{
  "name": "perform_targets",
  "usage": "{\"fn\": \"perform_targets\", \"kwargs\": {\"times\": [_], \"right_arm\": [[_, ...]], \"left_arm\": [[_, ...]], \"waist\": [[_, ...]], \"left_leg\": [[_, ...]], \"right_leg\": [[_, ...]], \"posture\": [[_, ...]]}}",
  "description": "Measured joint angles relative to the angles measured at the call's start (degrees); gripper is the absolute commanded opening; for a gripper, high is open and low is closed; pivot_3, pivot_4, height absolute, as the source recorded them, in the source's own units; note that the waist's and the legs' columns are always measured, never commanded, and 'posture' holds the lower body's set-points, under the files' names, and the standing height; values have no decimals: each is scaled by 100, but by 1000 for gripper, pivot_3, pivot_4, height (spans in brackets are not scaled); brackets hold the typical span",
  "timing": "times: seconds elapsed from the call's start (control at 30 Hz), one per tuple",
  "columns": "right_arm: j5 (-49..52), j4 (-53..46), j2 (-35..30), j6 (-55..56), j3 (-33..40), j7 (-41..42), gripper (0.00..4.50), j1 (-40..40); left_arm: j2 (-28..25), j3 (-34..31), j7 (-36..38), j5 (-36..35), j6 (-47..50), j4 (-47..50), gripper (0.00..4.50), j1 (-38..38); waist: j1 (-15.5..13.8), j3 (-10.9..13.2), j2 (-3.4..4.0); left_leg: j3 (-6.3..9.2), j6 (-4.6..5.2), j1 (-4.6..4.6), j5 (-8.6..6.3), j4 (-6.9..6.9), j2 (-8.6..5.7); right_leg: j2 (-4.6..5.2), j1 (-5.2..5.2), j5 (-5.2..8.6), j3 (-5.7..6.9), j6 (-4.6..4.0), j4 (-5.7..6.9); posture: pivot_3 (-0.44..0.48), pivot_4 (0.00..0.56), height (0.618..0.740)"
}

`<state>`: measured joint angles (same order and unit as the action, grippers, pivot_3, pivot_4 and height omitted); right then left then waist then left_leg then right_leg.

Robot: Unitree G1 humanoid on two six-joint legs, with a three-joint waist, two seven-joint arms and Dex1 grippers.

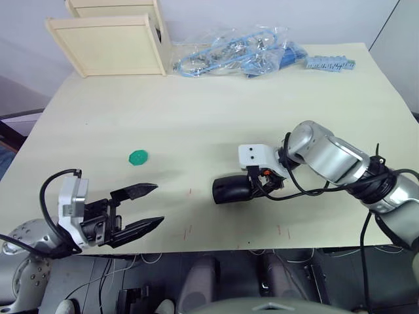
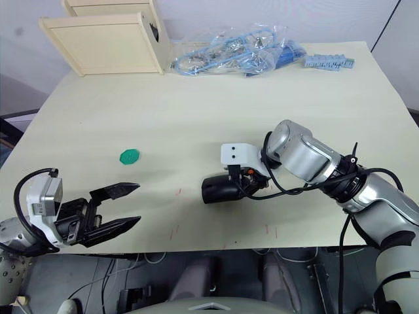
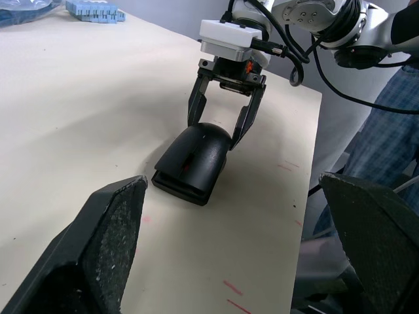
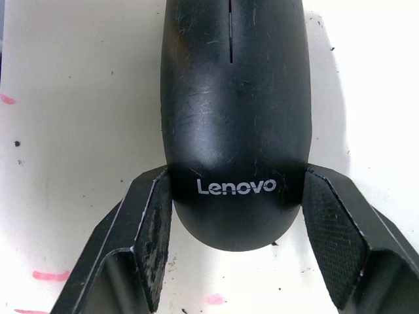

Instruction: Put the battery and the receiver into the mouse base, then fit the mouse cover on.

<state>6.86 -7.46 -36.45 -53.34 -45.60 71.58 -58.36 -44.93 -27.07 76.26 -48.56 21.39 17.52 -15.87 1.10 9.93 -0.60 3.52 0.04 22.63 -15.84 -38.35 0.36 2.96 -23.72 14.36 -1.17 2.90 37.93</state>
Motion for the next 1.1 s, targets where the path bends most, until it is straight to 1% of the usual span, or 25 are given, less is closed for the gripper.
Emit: {"fn": "perform_targets", "kwargs": {"times": [0.8,1.1], "right_arm": [[-471,21,127,384,-52,335,2747,-1],[-682,222,253,664,-78,542,2747,-64]], "left_arm": [[31,0,-37,-2,0,100,4500,-10],[31,2,-42,1,0,100,4500,11]], "waist": [[15,0,0],[91,0,0]], "left_leg": [[0,0,-1,0,0,0],[1,-1,-3,0,0,0]], "right_leg": [[-1,0,-1,0,-1,1],[-1,0,-2,0,-2,3]], "posture": [[0,150,740],[0,150,740]]}}
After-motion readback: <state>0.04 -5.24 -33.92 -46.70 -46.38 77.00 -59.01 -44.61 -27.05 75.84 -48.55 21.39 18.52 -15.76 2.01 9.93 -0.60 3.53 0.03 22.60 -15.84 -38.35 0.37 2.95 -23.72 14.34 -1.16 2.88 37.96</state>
